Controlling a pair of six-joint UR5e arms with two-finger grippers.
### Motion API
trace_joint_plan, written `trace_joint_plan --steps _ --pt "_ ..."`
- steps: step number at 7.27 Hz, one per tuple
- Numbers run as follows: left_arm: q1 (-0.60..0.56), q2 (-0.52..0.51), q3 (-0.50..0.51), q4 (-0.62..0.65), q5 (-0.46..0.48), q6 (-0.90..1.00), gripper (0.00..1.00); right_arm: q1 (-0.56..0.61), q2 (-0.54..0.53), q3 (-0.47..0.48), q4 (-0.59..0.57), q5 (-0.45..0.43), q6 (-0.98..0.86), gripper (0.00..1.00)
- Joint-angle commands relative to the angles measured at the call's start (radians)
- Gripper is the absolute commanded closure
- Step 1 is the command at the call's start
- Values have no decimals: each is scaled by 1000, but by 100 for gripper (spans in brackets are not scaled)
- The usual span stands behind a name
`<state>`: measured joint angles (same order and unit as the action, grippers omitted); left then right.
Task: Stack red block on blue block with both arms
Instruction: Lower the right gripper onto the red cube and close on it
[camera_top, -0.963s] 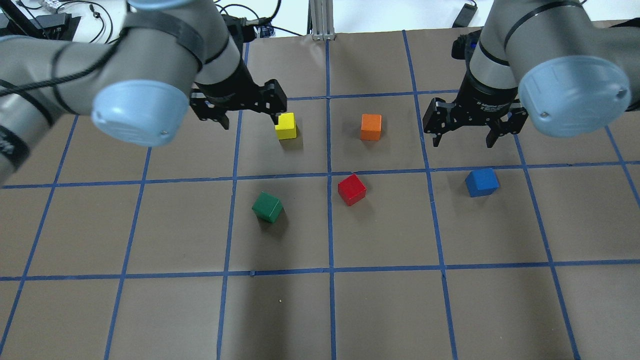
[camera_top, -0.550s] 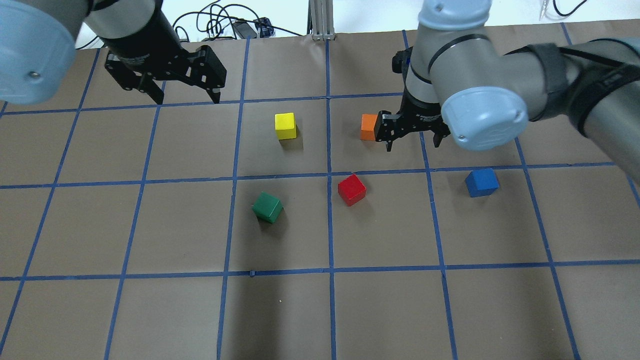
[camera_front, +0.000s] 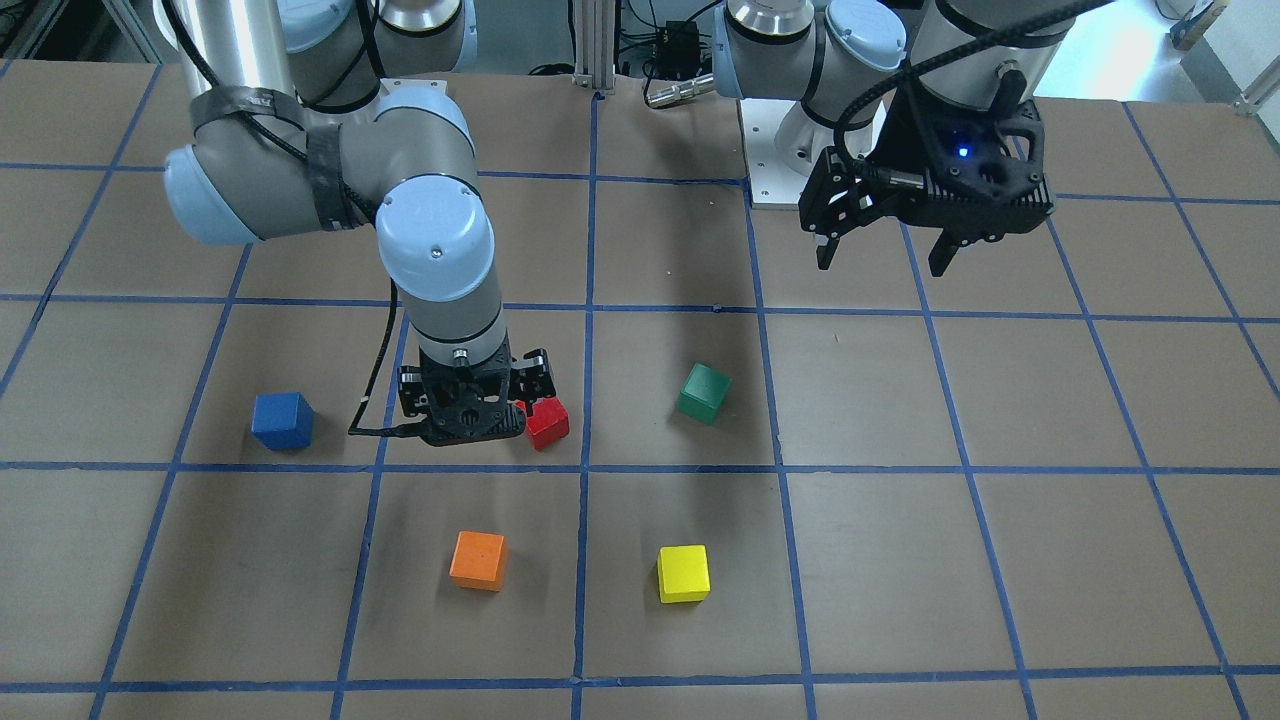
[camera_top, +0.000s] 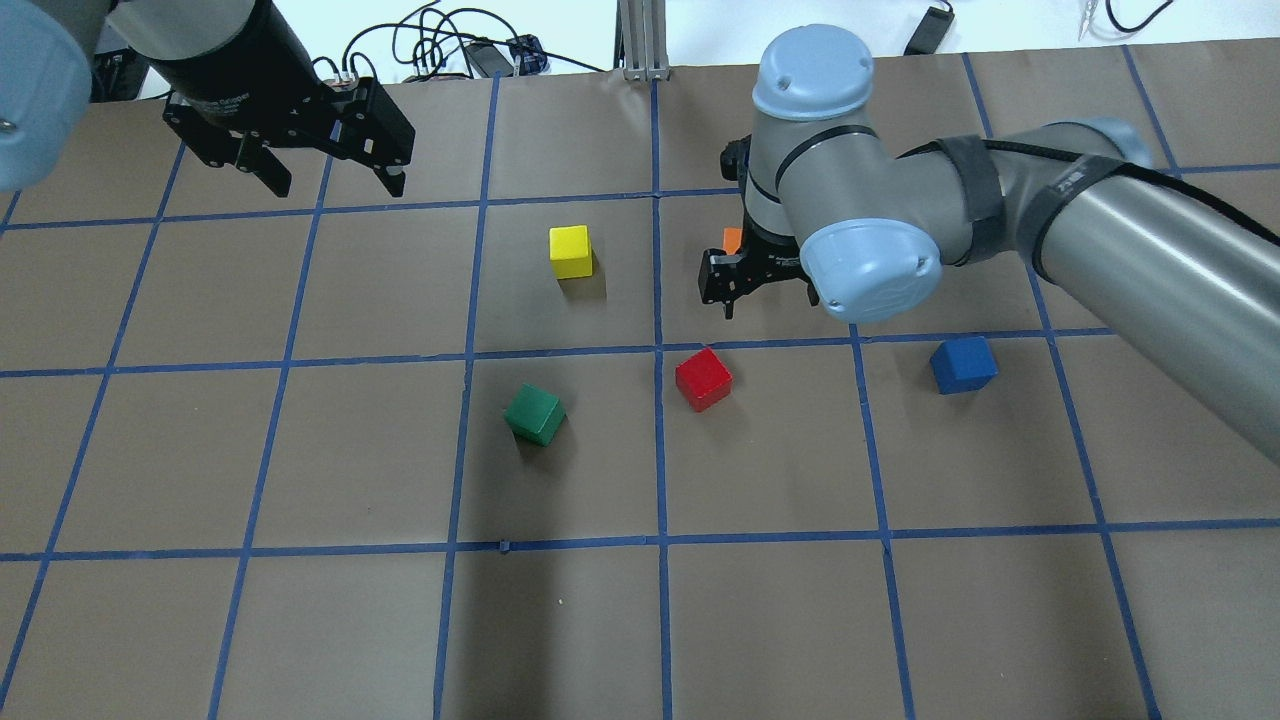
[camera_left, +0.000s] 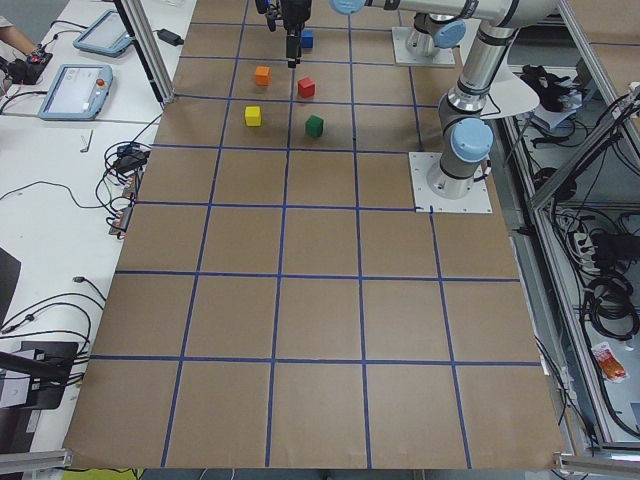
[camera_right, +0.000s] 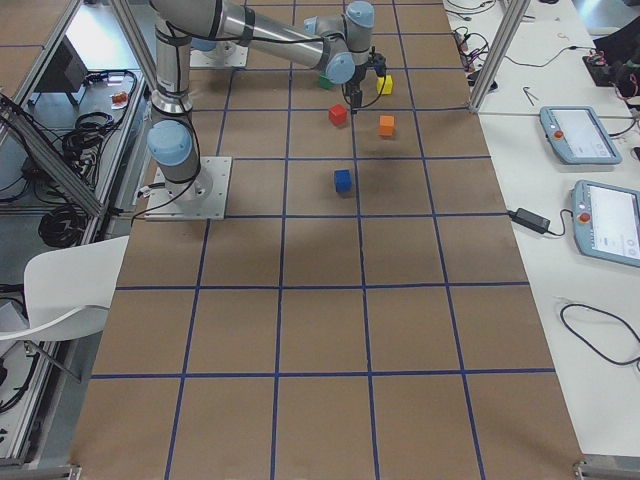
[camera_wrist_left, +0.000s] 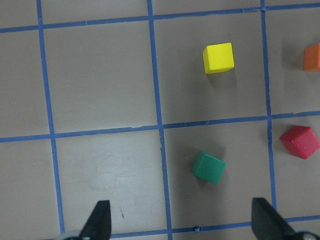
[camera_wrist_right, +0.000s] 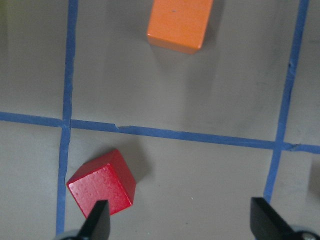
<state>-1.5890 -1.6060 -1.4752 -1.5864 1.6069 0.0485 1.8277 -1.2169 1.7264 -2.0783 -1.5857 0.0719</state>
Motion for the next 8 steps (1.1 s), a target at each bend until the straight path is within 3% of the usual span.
trace_joint_plan --steps 1,6,8 --pt "4 -12 32 -14 -25 -6 0 38 39 13 -48 1 -59 0" --pt "17 1 23 -1 -24 -7 0 58 51 67 -80 9 -126 0" --pt "17 8 16 -3 -19 -7 0 58 65 67 -83 64 -149 0"
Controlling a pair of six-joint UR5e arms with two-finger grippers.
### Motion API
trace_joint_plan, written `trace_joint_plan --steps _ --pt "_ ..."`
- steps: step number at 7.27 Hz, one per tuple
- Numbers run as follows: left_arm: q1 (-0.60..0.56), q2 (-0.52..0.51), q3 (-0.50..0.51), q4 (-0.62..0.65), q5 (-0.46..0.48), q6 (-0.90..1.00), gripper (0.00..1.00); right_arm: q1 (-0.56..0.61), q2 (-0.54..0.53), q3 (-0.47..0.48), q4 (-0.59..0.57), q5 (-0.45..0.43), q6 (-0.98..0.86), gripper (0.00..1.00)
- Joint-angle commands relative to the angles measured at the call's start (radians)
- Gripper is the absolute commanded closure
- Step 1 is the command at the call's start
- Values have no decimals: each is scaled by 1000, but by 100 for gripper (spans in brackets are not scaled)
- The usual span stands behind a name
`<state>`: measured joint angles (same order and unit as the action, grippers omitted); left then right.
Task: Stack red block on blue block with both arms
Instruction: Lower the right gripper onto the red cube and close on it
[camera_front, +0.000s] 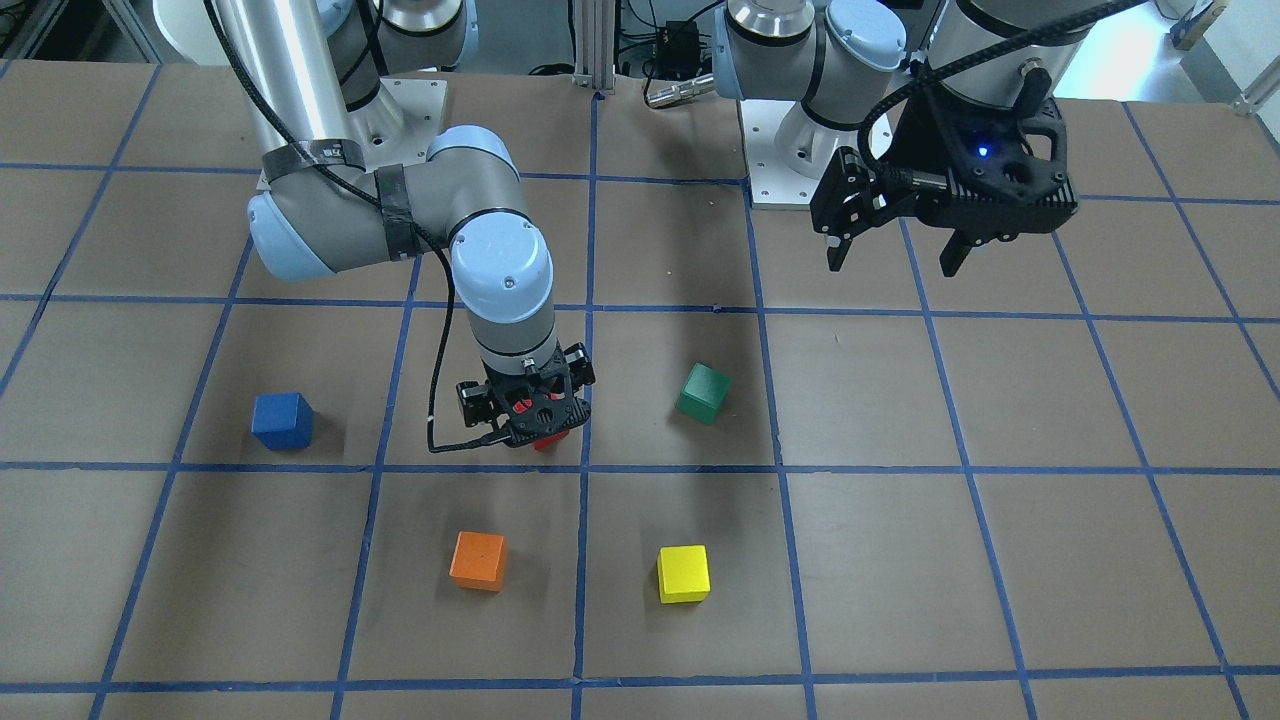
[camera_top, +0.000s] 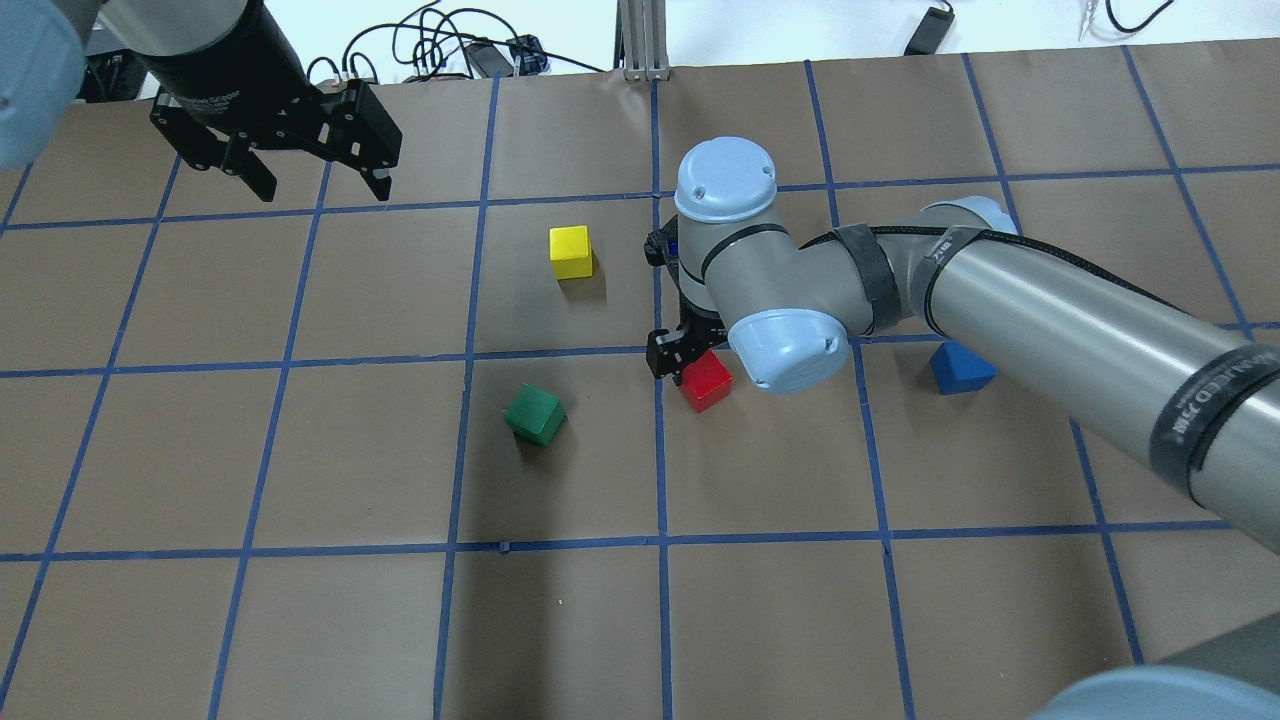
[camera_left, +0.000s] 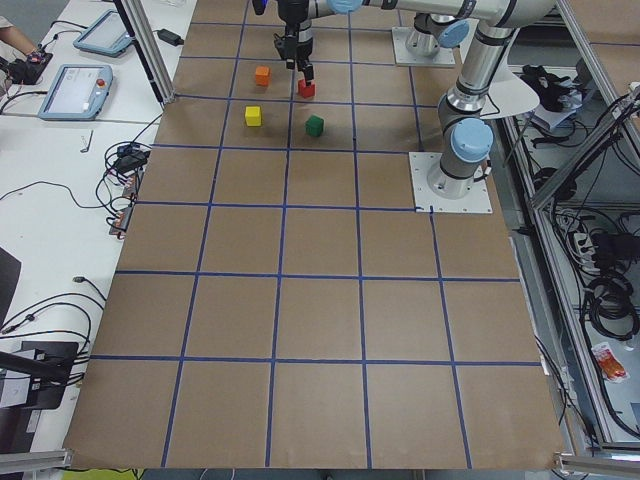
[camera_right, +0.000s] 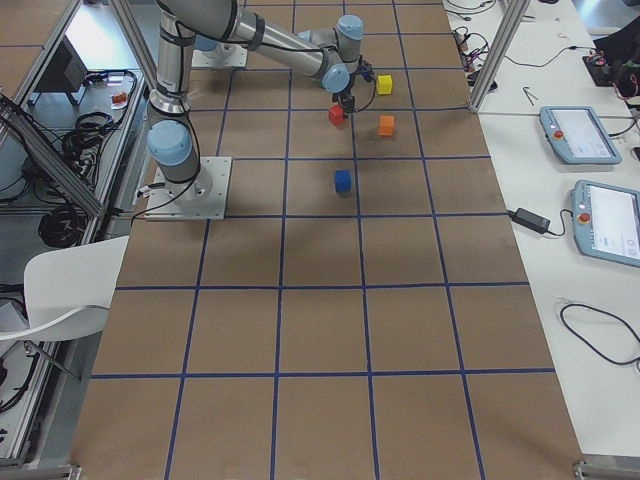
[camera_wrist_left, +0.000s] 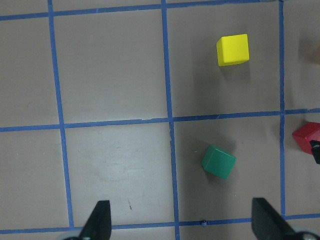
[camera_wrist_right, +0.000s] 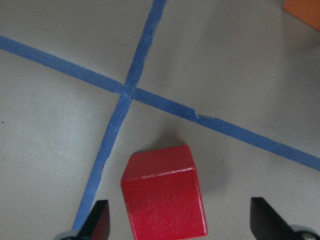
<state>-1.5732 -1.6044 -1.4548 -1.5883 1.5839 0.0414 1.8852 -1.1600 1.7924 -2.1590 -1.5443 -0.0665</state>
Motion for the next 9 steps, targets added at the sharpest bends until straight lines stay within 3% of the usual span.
trace_joint_plan --steps 1,5,7,8,9 --pt "2 12 -6 -1 7 0 0 0 13 1 -8 23 -10 0" --pt "1 1 1 1 -1 -2 0 0 31 4 -33 23 -6 2" --pt "2 7 -7 -1 -2 -2 0 -1 31 9 -35 20 4 80" --pt "1 4 -6 1 -2 -3 0 -1 25 7 -32 17 8 100" --pt "2 6 -6 1 -2 -2 0 -3 22 1 -22 10 11 100"
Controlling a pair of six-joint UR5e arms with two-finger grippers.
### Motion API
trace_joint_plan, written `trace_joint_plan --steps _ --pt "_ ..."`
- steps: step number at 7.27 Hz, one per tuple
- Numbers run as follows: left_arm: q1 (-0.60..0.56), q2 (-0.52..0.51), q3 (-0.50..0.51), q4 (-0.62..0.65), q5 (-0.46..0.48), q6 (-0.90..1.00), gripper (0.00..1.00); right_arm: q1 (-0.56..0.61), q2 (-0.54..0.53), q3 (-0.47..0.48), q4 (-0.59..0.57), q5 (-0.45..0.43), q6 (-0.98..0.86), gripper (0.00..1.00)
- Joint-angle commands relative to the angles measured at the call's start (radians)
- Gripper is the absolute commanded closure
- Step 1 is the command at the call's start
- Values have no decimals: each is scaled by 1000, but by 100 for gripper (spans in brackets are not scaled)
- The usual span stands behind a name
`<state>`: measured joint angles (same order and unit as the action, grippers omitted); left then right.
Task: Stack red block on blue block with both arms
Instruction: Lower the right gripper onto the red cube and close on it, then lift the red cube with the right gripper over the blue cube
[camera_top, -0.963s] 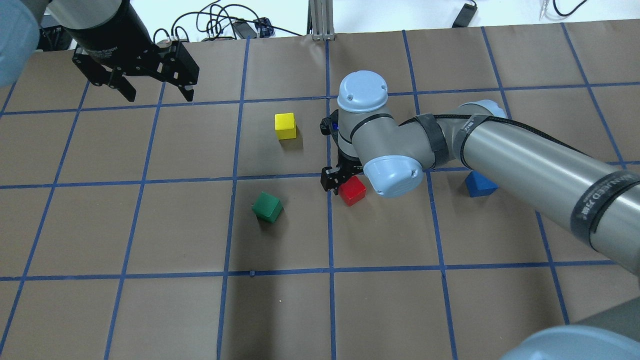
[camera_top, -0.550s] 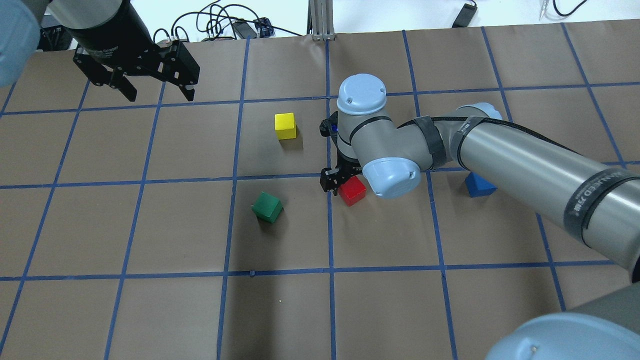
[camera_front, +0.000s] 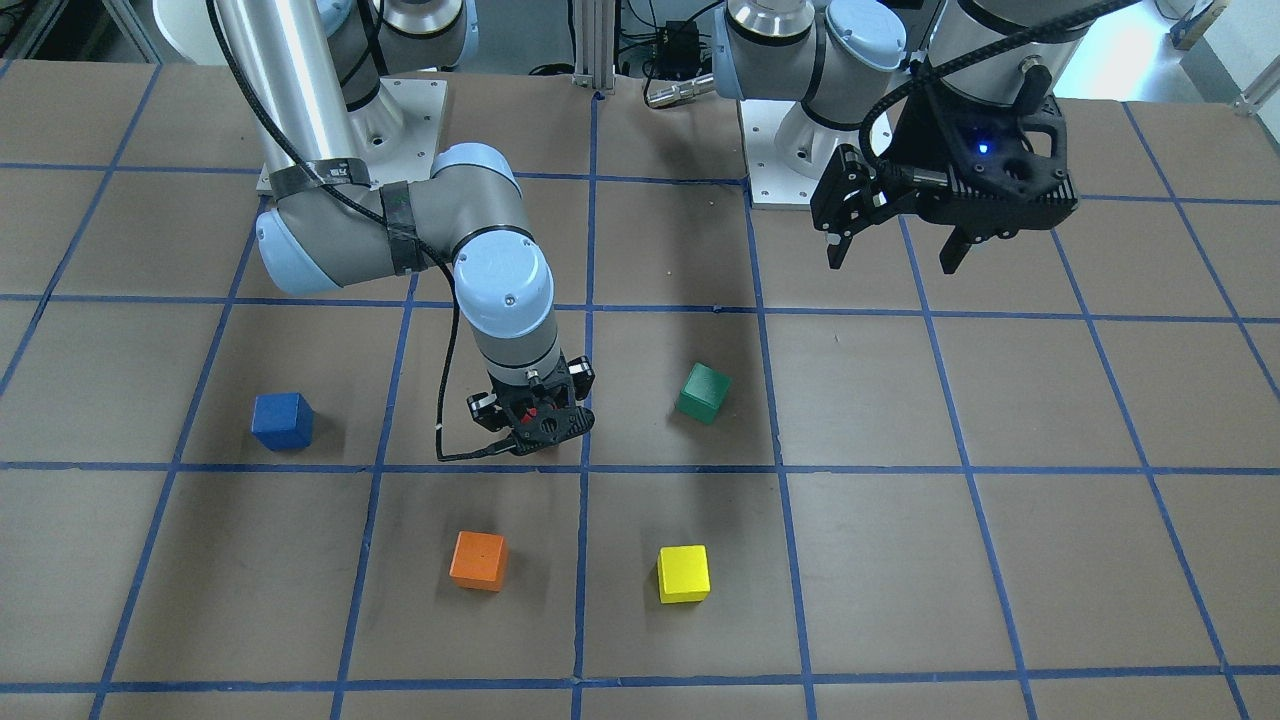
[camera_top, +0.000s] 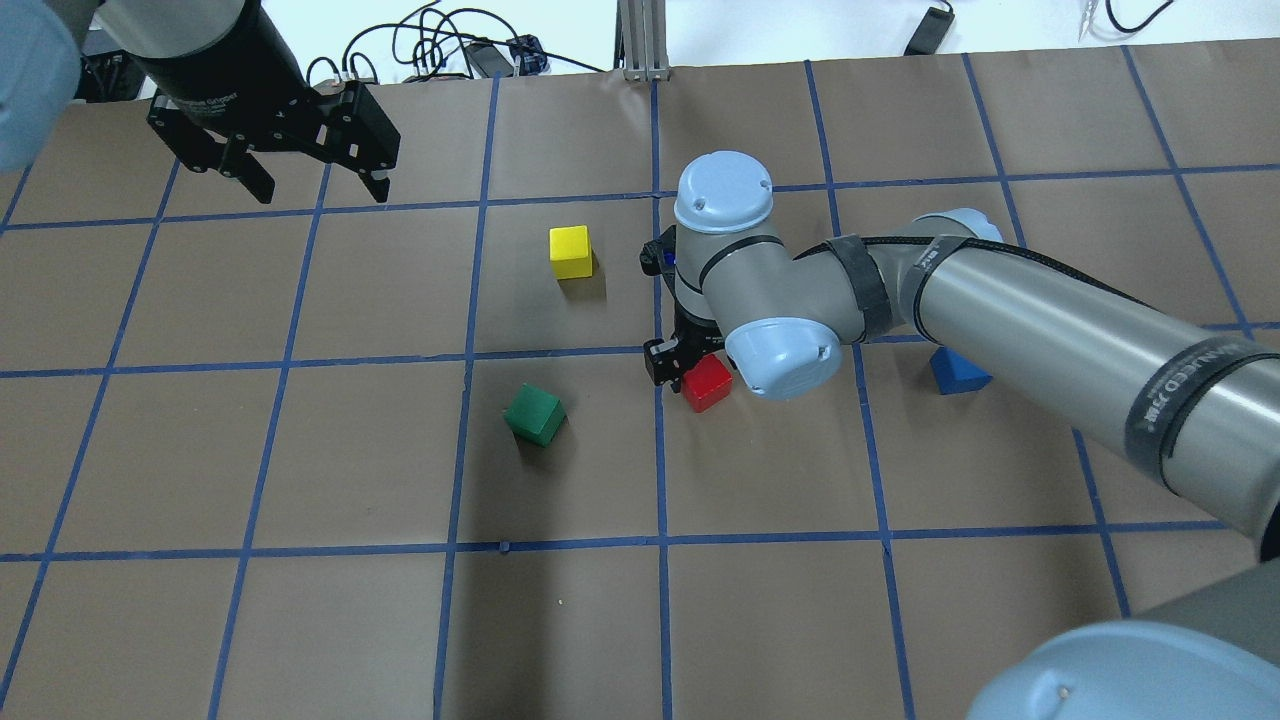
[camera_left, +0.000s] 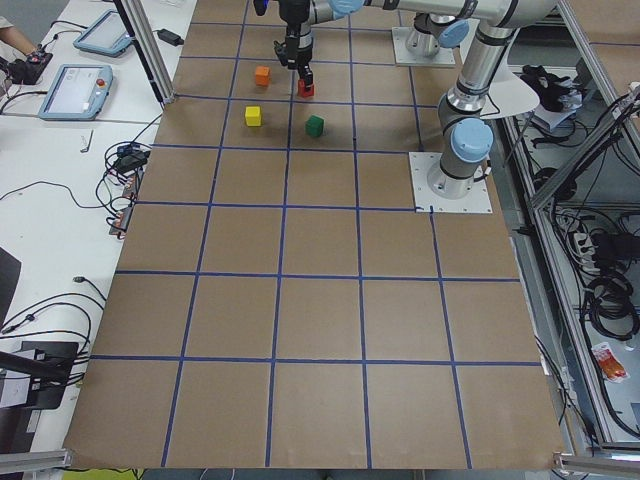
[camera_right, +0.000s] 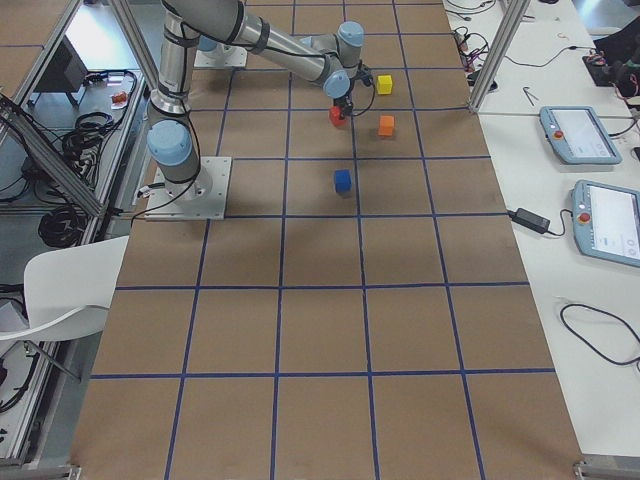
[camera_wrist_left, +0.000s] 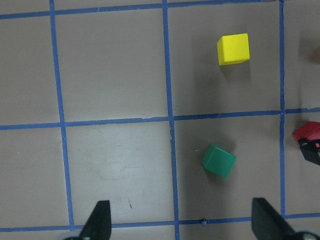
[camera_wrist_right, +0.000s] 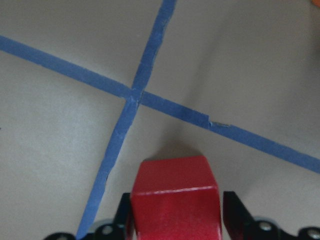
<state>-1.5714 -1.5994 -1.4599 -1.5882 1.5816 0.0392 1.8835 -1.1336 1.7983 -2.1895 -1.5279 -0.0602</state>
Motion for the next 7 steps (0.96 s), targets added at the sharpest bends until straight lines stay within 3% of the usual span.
trace_joint_plan --steps 1,3,5,7 --pt "1 1 0 0 0 1 0 -12 -23 -10 25 -11 13 100" --pt "-1 1 0 0 0 -1 0 -90 -116 -40 123 -12 13 100" --pt "-1 -1 0 0 0 -1 0 -266 -179 -124 303 -14 13 100" --pt "-1 -2 0 0 0 1 0 -410 -206 -119 333 -20 5 100"
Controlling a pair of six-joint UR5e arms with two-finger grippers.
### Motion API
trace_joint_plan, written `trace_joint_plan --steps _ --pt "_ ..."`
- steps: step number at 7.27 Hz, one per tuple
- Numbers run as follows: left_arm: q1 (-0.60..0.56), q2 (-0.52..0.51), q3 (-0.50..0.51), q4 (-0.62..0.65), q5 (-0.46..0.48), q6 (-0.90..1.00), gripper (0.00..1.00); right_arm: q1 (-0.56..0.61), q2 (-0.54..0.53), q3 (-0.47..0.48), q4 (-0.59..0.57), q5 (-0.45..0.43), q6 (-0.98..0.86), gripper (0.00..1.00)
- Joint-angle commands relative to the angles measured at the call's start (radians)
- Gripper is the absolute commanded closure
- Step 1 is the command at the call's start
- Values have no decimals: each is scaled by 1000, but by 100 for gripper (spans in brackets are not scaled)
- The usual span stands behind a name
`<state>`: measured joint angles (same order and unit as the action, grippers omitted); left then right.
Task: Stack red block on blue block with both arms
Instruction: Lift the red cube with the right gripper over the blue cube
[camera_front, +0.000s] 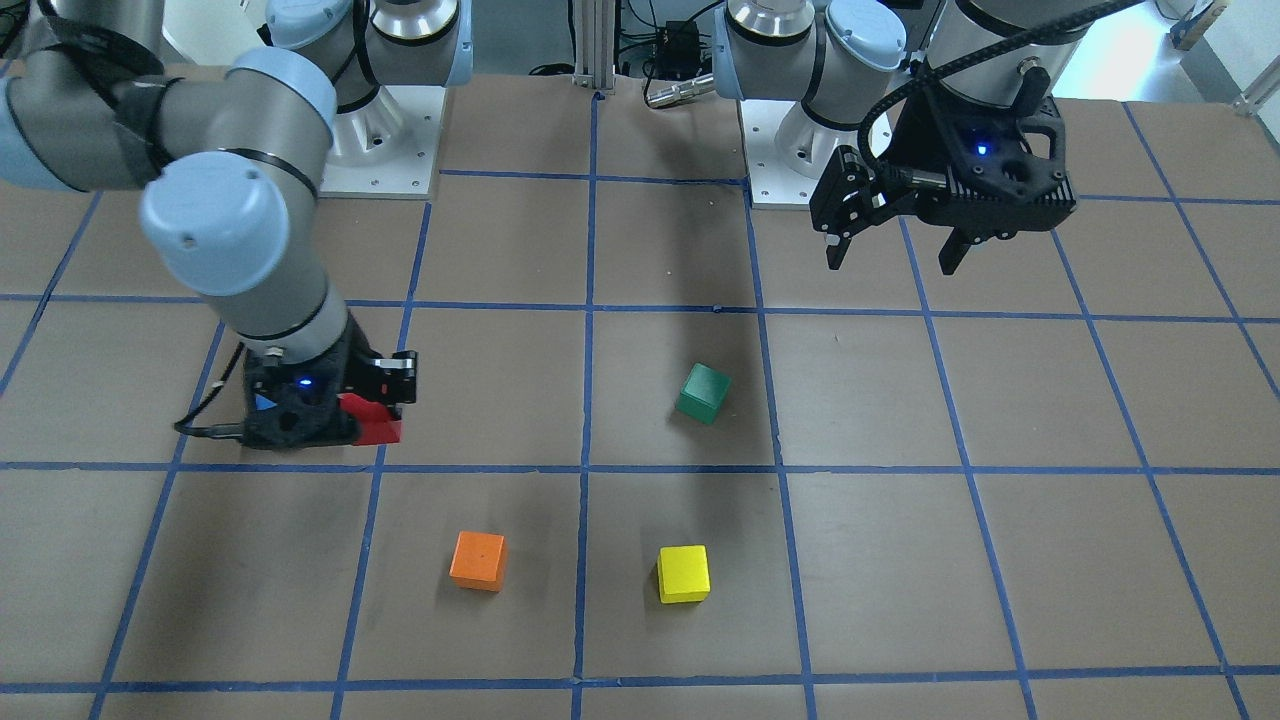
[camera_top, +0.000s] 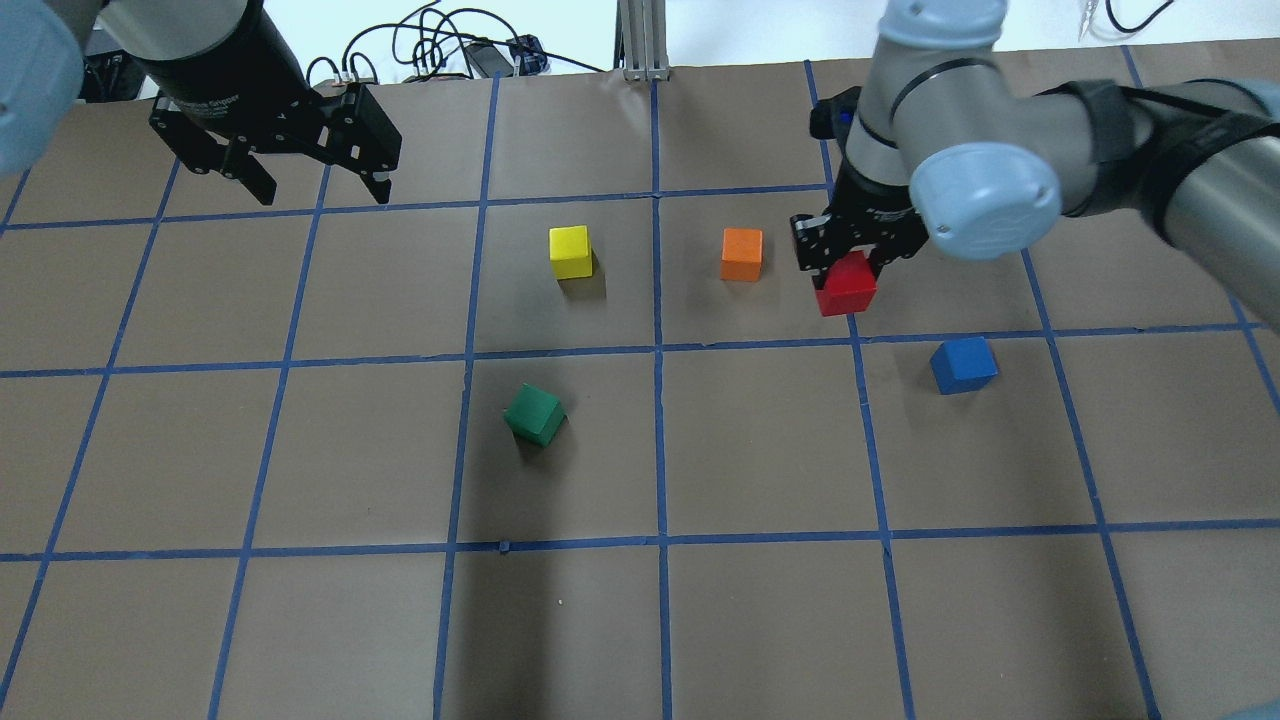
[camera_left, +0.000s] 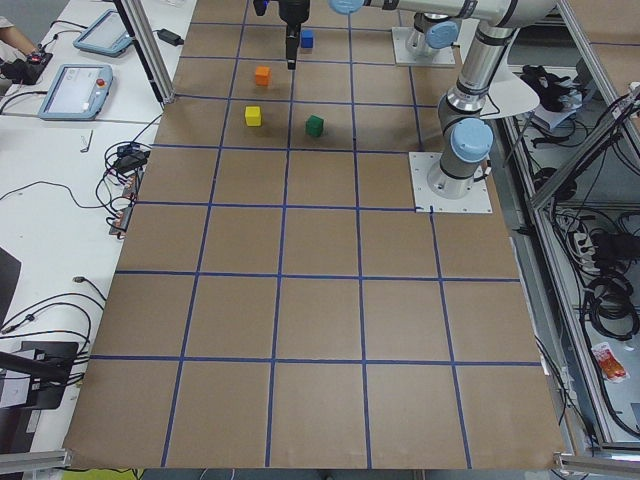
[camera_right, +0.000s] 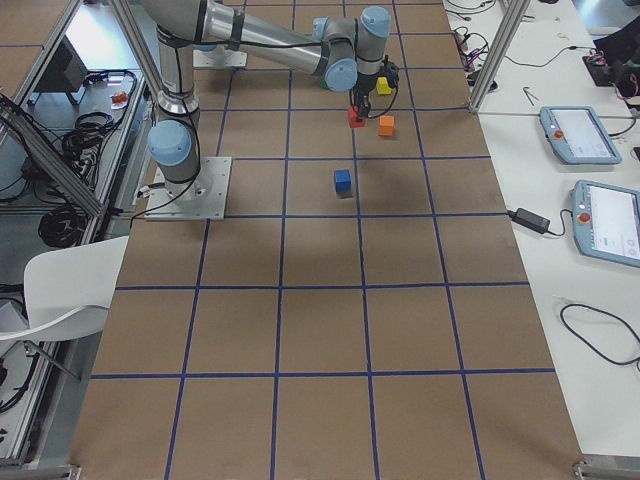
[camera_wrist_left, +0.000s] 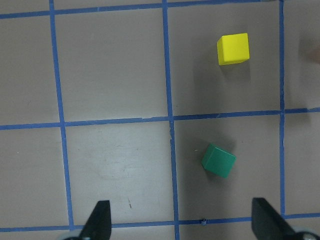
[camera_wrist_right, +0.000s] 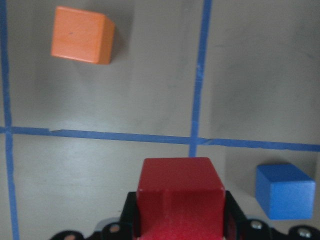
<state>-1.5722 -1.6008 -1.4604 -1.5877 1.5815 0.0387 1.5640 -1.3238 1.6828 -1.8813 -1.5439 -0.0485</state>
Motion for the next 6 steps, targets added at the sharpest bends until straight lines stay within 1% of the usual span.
trace_joint_plan --steps 1,2,3,4,5,6 --pt "0 1 0 0 0 1 0 -160 -15 6 30 -25 -16 100" --pt "3 4 -3 0 3 3 0 -204 -15 58 10 -27 -71 100" --pt "0 4 -3 0 2 1 0 -223 -24 116 7 -22 -108 100" --pt "1 4 -3 0 2 1 0 -223 -38 153 -33 -22 -114 100" --pt "0 4 -3 0 2 1 0 -229 -38 188 -51 -25 -182 100" --pt "0 4 -3 0 2 0 0 -239 -40 222 -93 -24 -207 100"
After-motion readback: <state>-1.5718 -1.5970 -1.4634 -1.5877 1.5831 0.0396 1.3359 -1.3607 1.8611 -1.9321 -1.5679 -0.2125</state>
